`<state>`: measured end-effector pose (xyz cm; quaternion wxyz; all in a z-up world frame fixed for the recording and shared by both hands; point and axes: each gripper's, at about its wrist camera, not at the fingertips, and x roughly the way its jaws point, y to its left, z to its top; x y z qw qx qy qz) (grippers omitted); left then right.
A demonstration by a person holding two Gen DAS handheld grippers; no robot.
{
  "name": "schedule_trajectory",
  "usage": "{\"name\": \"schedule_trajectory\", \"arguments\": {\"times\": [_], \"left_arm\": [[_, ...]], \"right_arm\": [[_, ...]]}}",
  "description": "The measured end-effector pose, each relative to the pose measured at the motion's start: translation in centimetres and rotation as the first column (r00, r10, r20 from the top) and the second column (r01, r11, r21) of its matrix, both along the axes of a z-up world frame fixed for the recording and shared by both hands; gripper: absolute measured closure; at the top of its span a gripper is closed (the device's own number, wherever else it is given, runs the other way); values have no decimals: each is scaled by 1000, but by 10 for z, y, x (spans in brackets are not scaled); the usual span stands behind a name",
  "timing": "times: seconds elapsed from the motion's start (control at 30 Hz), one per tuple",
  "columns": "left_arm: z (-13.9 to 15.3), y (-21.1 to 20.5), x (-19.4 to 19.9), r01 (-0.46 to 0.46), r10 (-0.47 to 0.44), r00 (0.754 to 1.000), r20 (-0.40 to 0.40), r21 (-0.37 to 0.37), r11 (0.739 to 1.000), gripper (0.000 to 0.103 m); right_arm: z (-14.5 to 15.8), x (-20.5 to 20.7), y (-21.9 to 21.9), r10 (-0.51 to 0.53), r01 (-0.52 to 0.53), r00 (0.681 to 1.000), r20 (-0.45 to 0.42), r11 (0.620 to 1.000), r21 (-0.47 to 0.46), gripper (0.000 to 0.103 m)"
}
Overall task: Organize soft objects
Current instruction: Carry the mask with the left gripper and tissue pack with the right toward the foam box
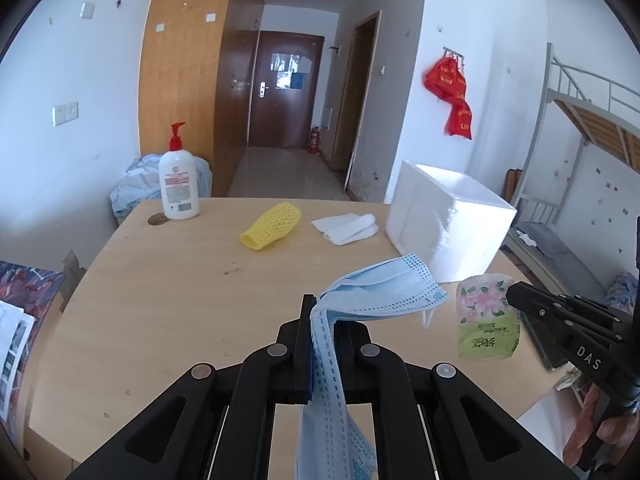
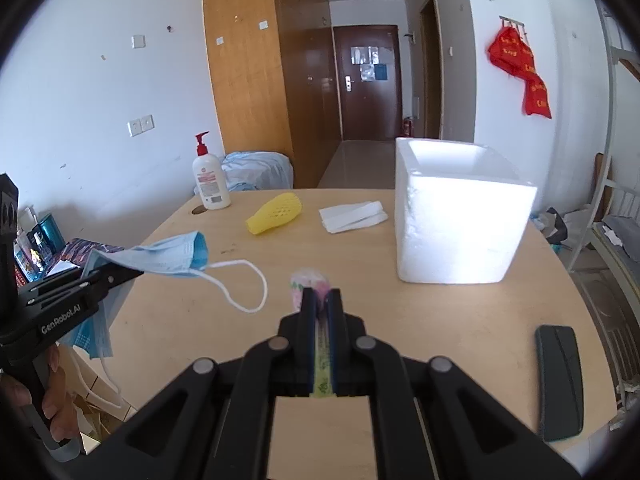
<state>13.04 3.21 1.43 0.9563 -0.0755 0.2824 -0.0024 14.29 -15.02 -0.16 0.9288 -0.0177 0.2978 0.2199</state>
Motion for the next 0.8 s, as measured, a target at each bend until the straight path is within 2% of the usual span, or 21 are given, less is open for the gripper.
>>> {"name": "schedule_trajectory", "arguments": {"times": [0.8], "left_arm": [[12, -51, 26, 133, -133, 991, 28, 7, 991, 96]], "right_arm": [[11, 0, -44, -110, 110, 993, 39, 994, 21, 96]]}}
